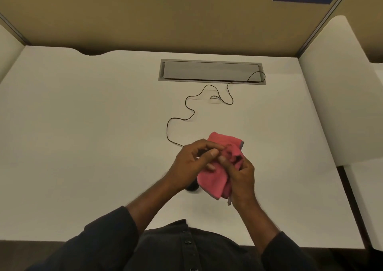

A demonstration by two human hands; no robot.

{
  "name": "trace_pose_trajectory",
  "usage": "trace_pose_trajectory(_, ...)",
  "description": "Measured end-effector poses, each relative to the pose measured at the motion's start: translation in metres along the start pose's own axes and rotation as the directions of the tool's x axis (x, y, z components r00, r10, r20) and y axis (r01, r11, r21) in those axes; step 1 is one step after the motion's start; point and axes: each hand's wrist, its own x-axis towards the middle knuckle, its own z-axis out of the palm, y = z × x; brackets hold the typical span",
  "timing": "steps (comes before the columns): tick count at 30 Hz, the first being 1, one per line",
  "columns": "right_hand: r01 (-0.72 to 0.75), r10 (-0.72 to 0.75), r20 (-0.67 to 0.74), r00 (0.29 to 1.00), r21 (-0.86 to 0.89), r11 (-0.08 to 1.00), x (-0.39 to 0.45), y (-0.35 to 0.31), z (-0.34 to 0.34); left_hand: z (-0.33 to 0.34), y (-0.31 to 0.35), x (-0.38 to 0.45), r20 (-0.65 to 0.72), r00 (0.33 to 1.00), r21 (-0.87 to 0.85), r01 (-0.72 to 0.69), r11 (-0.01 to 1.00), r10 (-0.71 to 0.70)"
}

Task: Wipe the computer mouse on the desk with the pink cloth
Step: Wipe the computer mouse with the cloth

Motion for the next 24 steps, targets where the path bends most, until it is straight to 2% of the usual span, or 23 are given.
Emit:
trace_pose_trajectory(2,-0.11,0.111,0.0,0.994,0.045,0.993,0.007,0.006,-0.011,-0.006,-0.028,-0.004,-0.15,0.983,0.176,-0.08,0.981,0.107)
trace_pose_trajectory(4,-0.212,0.217,-0.022,0.976,0.153,0.965,0.017,0.01,-0.025,-0.017,-0.063,-0.012,-0.229,0.959,0.376,-0.07,0.924,0.166)
trace_pose_trajectory(7,-0.289,0.31,-0.047,0.95,0.248,0.925,0.033,0.014,-0.045,-0.039,-0.113,-0.028,-0.151,0.986,0.602,0.031,0.798,0.075)
trace_pose_trajectory(10,-0.275,0.28,-0.051,0.959,0.09,0.957,0.042,0.018,-0.055,-0.053,-0.146,-0.041,-0.001,1.0,0.744,0.0,0.668,0.002)
trace_pose_trajectory(13,-0.229,0.227,-0.034,0.973,-0.127,0.965,0.048,0.025,-0.054,-0.058,-0.158,-0.044,0.099,0.995,0.801,-0.085,0.593,0.009)
trace_pose_trajectory(16,-0.219,0.229,0.016,0.973,-0.232,0.948,0.052,0.031,-0.045,-0.059,-0.16,-0.045,0.11,0.994,0.817,-0.093,0.569,0.005)
trace_pose_trajectory(24,-0.059,0.169,0.142,0.975,-0.57,0.819,0.057,0.041,-0.024,-0.063,-0.159,-0.039,0.203,0.979,0.785,-0.175,0.594,0.021)
